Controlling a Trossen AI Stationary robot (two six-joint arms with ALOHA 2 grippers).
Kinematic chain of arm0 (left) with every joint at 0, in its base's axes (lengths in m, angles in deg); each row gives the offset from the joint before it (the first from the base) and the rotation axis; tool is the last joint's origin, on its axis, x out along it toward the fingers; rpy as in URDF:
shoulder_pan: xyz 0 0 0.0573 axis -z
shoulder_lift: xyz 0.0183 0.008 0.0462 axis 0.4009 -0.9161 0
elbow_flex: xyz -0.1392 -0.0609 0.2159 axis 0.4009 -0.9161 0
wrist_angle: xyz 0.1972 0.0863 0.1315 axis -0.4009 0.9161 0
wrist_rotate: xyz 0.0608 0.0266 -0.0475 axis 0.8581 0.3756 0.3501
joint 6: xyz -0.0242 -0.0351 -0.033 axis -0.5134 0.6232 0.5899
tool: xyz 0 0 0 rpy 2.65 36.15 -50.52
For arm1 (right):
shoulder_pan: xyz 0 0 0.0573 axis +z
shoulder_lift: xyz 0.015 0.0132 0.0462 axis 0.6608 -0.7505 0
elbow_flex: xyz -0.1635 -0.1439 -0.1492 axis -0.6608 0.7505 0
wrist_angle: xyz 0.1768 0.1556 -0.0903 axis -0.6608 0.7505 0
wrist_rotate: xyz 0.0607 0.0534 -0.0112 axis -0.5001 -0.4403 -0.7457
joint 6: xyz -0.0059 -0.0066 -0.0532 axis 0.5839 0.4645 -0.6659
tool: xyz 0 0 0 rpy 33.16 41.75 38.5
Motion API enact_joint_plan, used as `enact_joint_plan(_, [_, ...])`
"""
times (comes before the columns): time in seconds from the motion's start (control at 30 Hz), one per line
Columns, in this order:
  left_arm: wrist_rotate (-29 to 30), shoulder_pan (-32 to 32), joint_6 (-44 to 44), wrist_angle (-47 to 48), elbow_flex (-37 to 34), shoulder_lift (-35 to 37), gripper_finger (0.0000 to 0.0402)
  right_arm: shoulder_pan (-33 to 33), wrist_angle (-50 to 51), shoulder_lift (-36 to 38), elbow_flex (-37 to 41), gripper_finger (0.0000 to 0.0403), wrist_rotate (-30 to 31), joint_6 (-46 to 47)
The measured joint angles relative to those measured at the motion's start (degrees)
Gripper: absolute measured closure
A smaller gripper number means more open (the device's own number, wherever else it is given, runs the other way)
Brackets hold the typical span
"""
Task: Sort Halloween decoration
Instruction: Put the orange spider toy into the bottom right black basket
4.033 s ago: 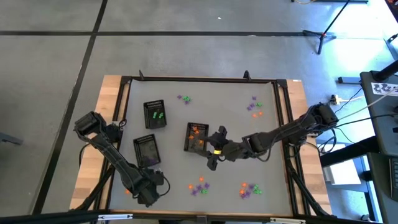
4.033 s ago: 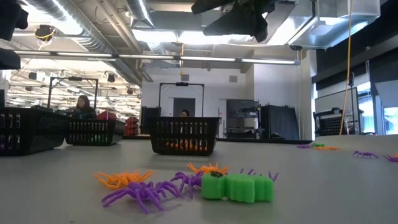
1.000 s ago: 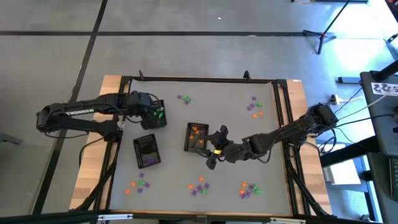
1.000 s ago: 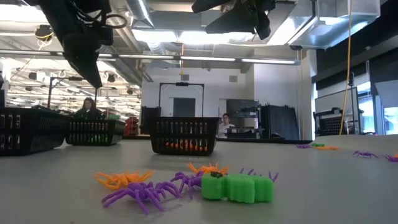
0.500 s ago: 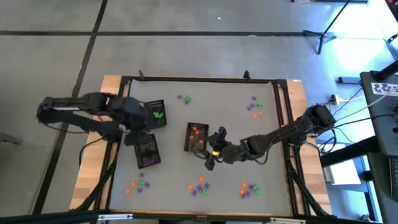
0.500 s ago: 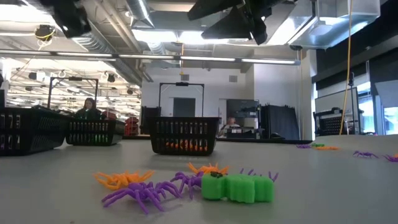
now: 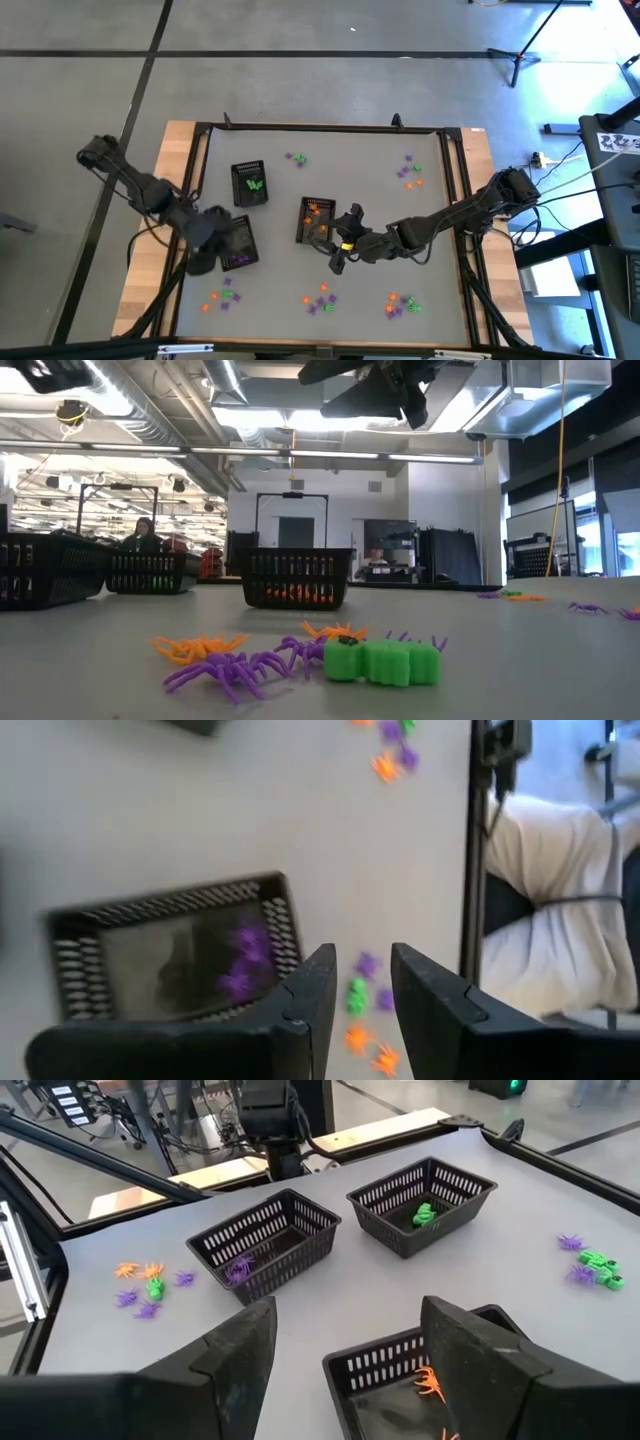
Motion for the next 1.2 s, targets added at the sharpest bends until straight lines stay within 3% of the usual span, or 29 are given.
enact_joint_plan(0.43, [-5.72,20.16,19.28,-3.96,-0.01,-17.53,0.0311,0.00,0.02,-0.02,0.04,0.0157,0.00,0.00])
enact_joint_plan(0.6, [-4.43,25.34,24.58,-6.35,0.00,-24.65,0.0311,0.00,0.02,-0.02,0.04,0.0157,0.00,0.00])
enact_joint_plan(0.93, [-5.82,29.91,25.08,-9.86,-0.02,-37.77,0.0311,0.00,0.00,-0.02,0.07,0.0157,0.00,0.07])
enact_joint_plan(1.2, [-4.13,30.29,25.37,-11.47,-0.02,-40.59,0.0311,0.00,0.00,-0.02,0.07,0.0157,0.00,0.11])
